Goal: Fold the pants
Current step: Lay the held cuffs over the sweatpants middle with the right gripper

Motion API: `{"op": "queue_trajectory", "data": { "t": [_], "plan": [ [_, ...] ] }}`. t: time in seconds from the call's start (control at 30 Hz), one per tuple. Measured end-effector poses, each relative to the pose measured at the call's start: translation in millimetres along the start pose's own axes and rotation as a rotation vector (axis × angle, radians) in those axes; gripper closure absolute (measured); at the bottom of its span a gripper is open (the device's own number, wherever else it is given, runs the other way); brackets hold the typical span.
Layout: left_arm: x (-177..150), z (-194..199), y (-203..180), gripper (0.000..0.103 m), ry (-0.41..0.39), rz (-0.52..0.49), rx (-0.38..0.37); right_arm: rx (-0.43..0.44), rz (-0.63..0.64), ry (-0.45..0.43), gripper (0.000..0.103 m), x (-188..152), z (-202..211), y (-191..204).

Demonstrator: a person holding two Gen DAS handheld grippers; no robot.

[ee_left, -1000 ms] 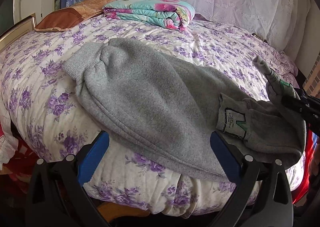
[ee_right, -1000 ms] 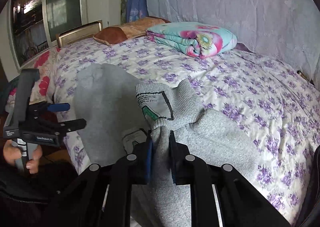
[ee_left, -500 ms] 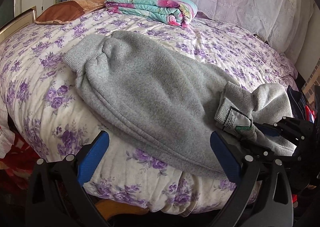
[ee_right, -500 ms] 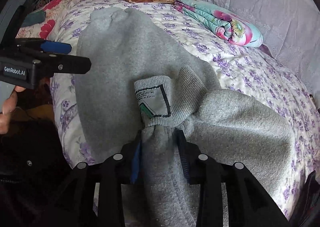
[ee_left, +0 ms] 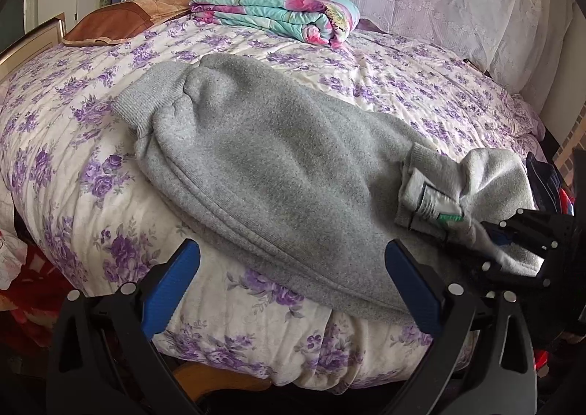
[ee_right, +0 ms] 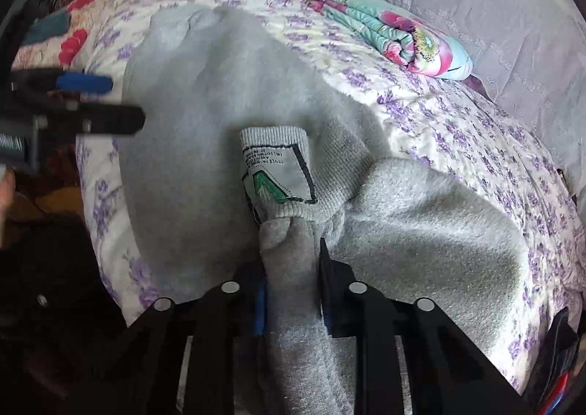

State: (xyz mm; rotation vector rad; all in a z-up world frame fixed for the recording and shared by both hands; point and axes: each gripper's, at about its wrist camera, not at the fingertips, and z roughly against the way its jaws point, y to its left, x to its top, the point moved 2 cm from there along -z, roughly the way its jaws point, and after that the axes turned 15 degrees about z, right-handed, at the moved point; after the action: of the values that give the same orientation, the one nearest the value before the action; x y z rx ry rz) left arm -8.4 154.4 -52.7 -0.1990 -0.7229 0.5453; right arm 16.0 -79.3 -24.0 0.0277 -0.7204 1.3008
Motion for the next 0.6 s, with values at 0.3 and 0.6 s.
{"op": "queue_trajectory", "data": {
  "t": [0.3, 0.6],
  "plan": [
    [5, 10, 3, 0.004, -0.016, 0.029, -0.040, 0.096, -0.014, -0.024, 0.073, 4, -25, 15],
    [26, -22, -63, 0.004, -0.043, -0.113, -0.017, 0.056, -0.044, -0.098, 0.046, -19, 43, 0]
  ]
}}
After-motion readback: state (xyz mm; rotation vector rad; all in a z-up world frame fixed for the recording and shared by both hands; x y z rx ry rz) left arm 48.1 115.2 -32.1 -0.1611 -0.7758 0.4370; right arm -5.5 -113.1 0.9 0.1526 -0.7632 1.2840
